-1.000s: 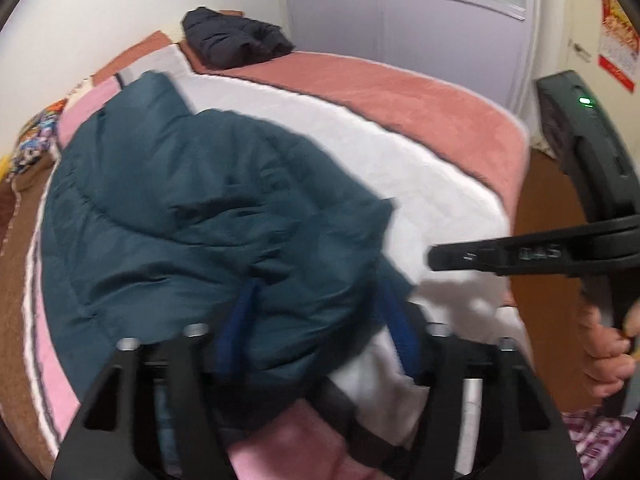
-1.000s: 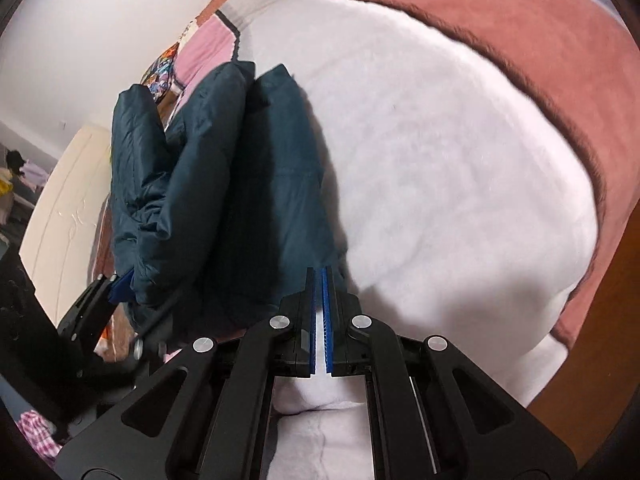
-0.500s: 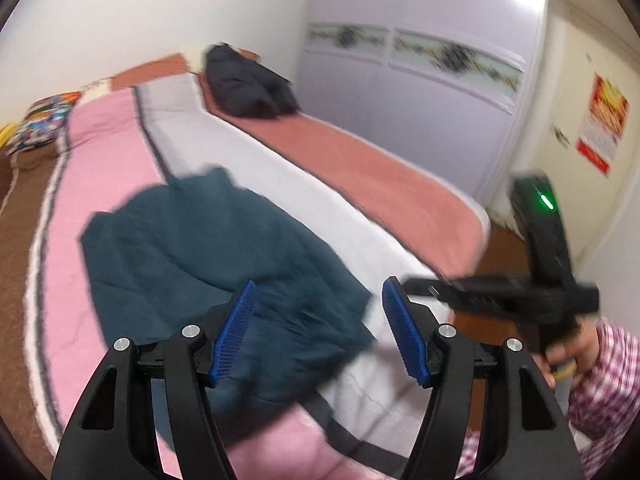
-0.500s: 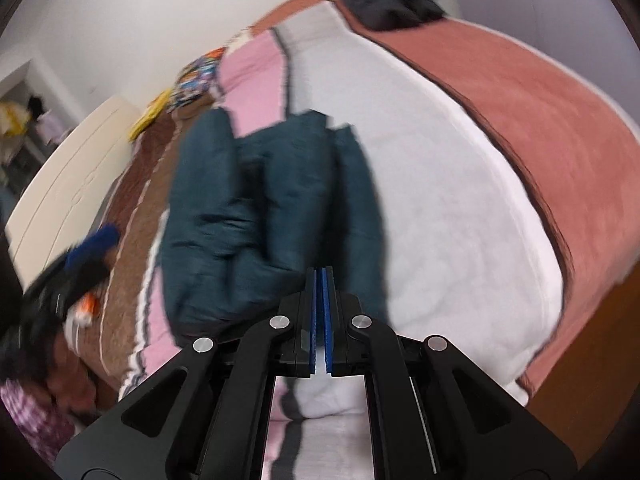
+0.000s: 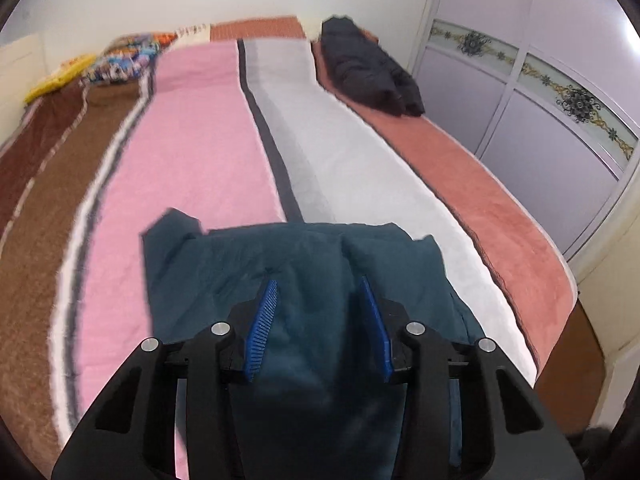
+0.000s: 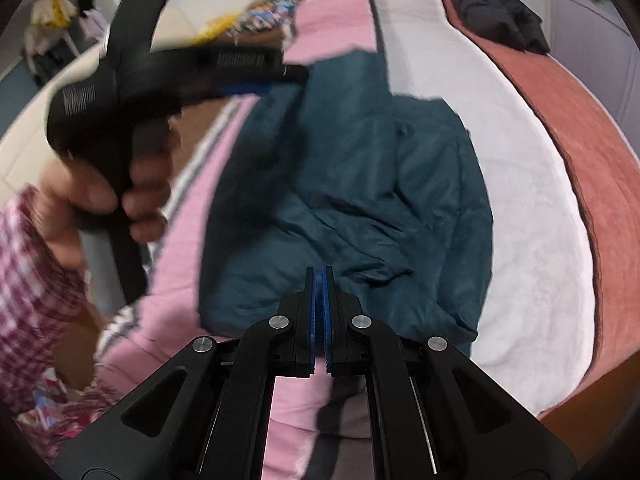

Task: Fold large clothes
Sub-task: 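Lower the jacket onto the bed and regrasp it with both tools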

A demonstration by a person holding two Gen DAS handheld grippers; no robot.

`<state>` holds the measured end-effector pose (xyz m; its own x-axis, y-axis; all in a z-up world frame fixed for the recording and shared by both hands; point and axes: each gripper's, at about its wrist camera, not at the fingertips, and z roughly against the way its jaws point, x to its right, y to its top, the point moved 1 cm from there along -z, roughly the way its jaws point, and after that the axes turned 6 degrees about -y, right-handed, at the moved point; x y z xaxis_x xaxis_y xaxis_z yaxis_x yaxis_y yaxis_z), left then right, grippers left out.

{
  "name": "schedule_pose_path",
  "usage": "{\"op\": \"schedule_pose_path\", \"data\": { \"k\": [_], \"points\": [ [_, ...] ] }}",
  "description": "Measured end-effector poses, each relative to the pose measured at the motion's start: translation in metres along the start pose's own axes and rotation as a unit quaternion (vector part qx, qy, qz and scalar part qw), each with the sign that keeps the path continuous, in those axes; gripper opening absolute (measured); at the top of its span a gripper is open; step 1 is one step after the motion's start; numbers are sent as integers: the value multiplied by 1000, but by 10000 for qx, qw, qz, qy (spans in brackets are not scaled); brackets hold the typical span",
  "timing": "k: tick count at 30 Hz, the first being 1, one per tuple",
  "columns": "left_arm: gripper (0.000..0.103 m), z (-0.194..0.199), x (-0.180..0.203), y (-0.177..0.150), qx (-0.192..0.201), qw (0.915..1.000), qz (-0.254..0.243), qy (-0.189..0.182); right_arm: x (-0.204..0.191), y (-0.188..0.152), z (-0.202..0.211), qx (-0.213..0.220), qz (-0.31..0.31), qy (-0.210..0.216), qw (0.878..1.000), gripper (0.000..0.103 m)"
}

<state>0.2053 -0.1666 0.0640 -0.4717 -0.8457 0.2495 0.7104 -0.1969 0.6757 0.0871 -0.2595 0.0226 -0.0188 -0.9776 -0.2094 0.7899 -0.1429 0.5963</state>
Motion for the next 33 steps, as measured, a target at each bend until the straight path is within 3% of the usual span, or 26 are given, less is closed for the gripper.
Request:
{"op": "schedule_pose_path", "data": {
  "k": [4,10,18,33],
  "points": [
    [42,-29,10,2,-317,9995,-68,1,19,-13,-27,-381,-359,-98,9986,2],
    [43,-74,24,-9,-837,9952,-395,313,35,-28,-51,-737,-692,-121,9948,0],
    [43,-97,32,-24,-908,9924,-652,514,48,-35,-81,-1072,-915,-120,9899,0],
    [43,-117,37,-32,-951,9900,-758,709,61,-38,-94,-1224,-1053,-54,9869,0]
  ]
}}
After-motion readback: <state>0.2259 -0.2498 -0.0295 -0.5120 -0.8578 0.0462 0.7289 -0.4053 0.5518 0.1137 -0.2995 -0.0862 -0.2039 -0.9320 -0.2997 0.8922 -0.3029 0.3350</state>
